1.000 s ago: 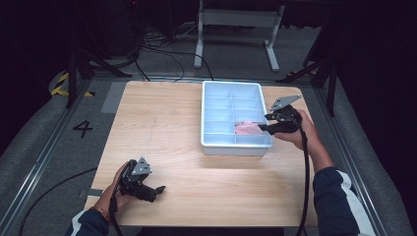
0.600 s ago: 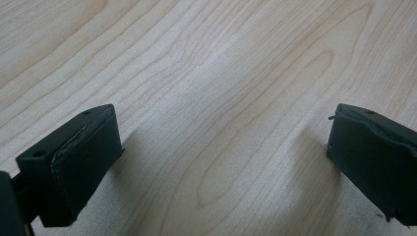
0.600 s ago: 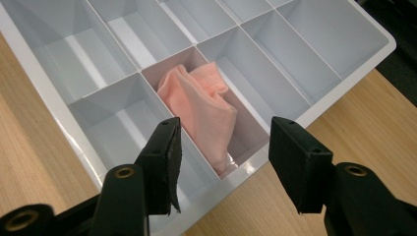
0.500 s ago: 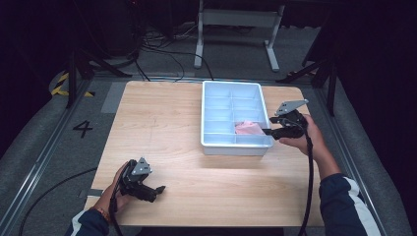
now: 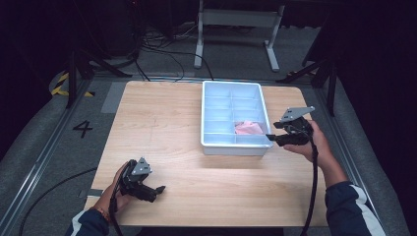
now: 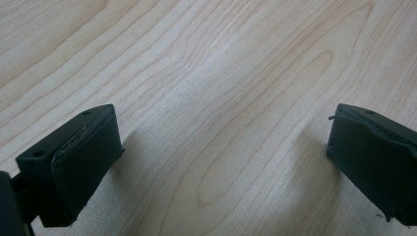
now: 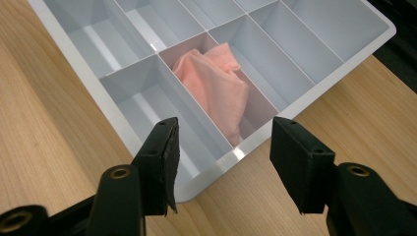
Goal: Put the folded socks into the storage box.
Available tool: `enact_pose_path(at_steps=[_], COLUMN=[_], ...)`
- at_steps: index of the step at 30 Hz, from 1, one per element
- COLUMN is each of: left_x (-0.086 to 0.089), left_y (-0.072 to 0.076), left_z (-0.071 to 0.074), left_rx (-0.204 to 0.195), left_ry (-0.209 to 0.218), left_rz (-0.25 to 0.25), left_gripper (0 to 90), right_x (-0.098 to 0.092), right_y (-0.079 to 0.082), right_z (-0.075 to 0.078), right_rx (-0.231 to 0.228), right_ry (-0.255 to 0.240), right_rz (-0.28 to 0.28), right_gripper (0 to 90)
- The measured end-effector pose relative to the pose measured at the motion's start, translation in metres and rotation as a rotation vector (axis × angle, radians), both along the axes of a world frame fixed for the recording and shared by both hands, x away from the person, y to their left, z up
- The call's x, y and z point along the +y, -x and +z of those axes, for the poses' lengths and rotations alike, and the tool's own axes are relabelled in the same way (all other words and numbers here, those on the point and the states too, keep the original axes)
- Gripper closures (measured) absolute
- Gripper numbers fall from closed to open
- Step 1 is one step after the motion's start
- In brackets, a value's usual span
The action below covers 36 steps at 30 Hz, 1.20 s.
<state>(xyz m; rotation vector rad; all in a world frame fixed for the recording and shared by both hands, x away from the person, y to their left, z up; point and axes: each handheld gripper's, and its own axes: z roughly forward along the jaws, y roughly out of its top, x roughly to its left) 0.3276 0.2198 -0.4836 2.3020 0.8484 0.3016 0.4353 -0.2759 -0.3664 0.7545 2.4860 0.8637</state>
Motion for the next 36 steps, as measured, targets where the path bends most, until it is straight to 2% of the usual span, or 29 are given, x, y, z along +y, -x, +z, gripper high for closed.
enact_pose_path(at_steps=[17,21,36], left_x=[0.0,0.0,0.0], left_y=[0.0,0.0,0.0], left_z=[0.0,0.0,0.0], left_rx=[-0.001,-0.001,-0.001], left_ry=[-0.001,-0.001,-0.001], left_rz=[0.001,0.001,0.001], left_gripper=[0.2,0.2,0.2], right_x=[-0.008,-0.009,-0.018], right_y=[0.027,0.033,0.052], right_z=[-0.003,-0.004,-0.016], right_rx=[-0.024,-0.032,-0.023], right_ry=[-0.026,-0.017,-0.022], right_rz=[0.021,0.028,0.027], right_gripper=[44.2,44.2,44.0])
